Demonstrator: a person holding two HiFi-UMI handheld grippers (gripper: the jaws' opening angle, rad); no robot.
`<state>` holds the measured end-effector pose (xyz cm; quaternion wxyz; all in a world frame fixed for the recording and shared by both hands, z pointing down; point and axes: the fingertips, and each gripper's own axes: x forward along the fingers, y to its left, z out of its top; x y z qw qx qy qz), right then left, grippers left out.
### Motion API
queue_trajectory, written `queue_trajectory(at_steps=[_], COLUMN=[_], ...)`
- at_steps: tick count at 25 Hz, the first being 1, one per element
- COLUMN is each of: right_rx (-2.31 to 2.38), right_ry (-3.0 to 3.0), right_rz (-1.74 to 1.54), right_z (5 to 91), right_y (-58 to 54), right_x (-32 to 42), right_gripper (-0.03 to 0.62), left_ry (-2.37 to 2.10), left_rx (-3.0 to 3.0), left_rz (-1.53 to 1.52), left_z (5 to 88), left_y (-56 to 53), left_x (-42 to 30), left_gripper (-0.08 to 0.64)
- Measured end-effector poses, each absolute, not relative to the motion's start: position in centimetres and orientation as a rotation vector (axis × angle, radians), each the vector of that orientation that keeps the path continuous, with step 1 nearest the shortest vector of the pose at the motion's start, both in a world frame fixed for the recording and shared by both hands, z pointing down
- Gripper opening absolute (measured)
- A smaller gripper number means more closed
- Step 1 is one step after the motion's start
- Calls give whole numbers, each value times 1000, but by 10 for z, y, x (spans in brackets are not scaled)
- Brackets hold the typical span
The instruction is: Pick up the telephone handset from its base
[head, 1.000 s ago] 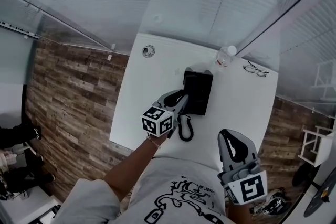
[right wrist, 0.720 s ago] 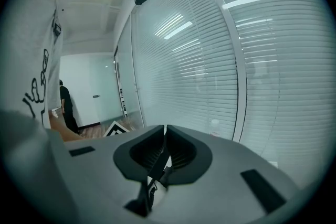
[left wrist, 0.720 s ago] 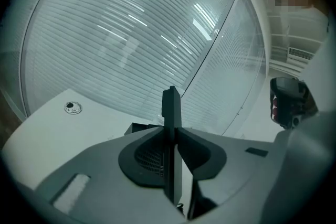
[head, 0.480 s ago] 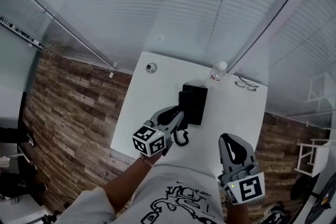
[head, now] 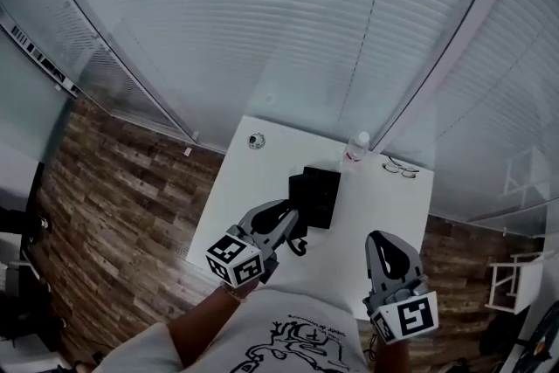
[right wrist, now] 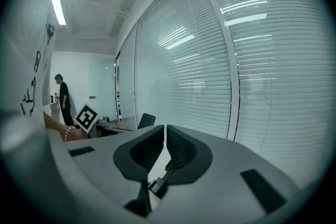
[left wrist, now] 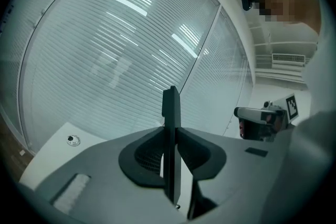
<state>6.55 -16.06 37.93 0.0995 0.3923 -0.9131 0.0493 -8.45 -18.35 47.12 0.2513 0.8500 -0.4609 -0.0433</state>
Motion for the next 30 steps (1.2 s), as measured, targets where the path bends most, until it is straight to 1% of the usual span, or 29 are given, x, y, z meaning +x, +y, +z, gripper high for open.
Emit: queue_trajectory(at_steps=[21,26,30], right_rx=[1194,1161,1146], right_ry=[-2718,-2741,-2746], right_rz=[108,99,121], right_z=[349,357,346], right_y=[-166,-168,-160], right_x=[79,76,67], right_gripper=[17,12,11], left_ry=[-1306,-1306,-1300], left_rx=[2482,2475,2472], left_rz=[-191,-221,-252], left_z=[381,382,371], left_y=[-155,-159,-154], left_x=[-80,-77,-77], left_gripper=[69,69,69])
